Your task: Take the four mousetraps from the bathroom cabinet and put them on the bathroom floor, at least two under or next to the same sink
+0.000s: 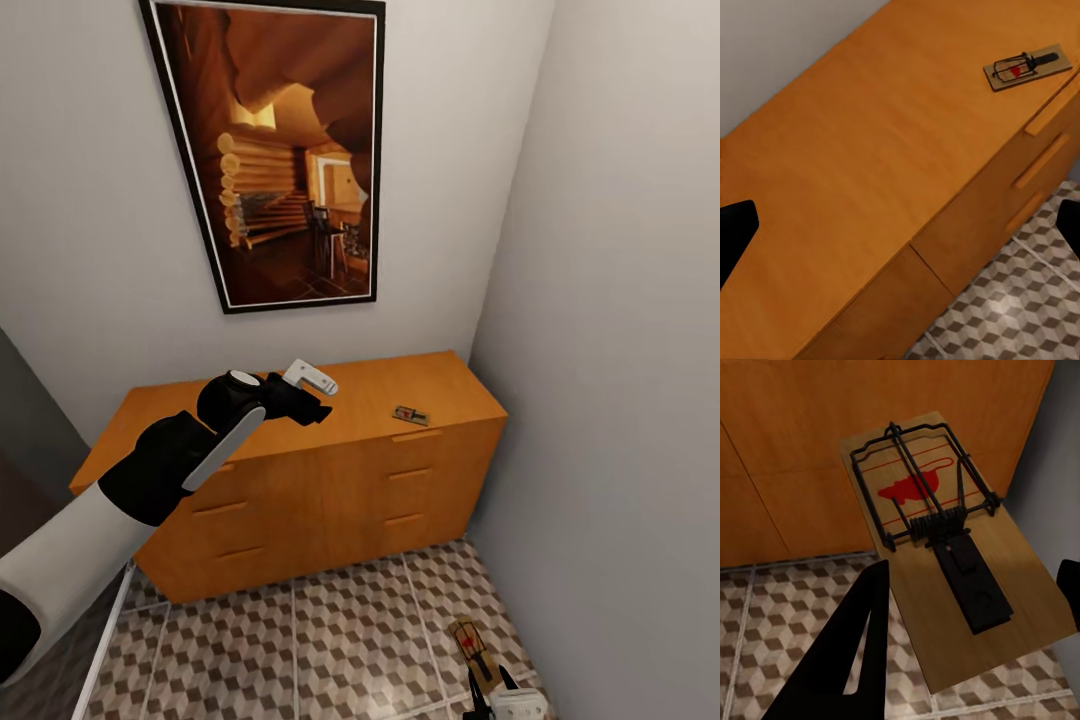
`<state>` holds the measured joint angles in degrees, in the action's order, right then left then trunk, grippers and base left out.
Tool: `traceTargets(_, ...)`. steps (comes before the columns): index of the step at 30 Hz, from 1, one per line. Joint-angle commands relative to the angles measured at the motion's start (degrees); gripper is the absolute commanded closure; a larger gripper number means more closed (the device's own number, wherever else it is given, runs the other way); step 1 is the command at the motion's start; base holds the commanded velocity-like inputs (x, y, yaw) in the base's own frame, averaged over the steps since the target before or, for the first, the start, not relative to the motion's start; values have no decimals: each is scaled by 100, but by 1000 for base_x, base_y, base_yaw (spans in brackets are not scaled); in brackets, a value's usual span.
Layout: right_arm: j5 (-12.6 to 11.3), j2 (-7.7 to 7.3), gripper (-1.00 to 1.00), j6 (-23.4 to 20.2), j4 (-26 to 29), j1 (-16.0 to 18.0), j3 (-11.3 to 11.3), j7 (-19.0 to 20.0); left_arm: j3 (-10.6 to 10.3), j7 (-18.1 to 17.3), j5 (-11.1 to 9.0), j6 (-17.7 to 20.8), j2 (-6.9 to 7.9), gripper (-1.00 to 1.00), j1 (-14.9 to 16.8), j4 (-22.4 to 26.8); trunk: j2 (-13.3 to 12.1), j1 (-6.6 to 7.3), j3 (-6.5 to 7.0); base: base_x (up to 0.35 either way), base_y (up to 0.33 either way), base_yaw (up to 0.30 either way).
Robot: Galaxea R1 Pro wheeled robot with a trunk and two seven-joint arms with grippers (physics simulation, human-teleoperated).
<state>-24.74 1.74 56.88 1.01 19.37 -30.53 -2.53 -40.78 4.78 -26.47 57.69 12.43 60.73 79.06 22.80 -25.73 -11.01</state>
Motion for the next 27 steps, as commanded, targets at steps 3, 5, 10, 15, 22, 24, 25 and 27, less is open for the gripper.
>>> traceTargets(3,-30,2,100,16,-4,5,-49,-37,-16,49,-52,14,5,-100,9,-34,11,-5,-12,248,2,0)
traceTargets(5,-31,4,100,16,-4,5,-49,-37,-17,49,-52,14,5,-100,9,-52,11,-5,-12,301,1,0)
traceTargets(10,-31,6,100,16,-4,4,-49,-37,-100,49,-52,14,5,-100,9,-88,11,-5,-12,303,0,0)
traceTargets(15,-31,4,100,16,-4,2,-49,-37,-435,-45,-52,14,5,-100,9,-82,11,-5,-12,101,0,0)
traceTargets(22,-30,2,100,16,-4,4,-49,-37,-725,-1173,-35,-25,12,-100,9,-70,11,-5,-12,11,0,0)
traceTargets(24,-31,2,100,16,-4,5,-49,-37,-742,-1377,-30,-73,36,-100,9,-59,11,-5,-12,2,0,0)
traceTargets(25,-31,2,100,16,-4,5,-49,-37,-752,-1484,-28,-95,63,-100,9,-52,11,-5,-12,0,0,0)
traceTargets(27,-31,2,100,16,-4,5,-49,-37,-762,-1624,-27,-115,110,-100,9,-44,11,-5,-12,0,0,0)
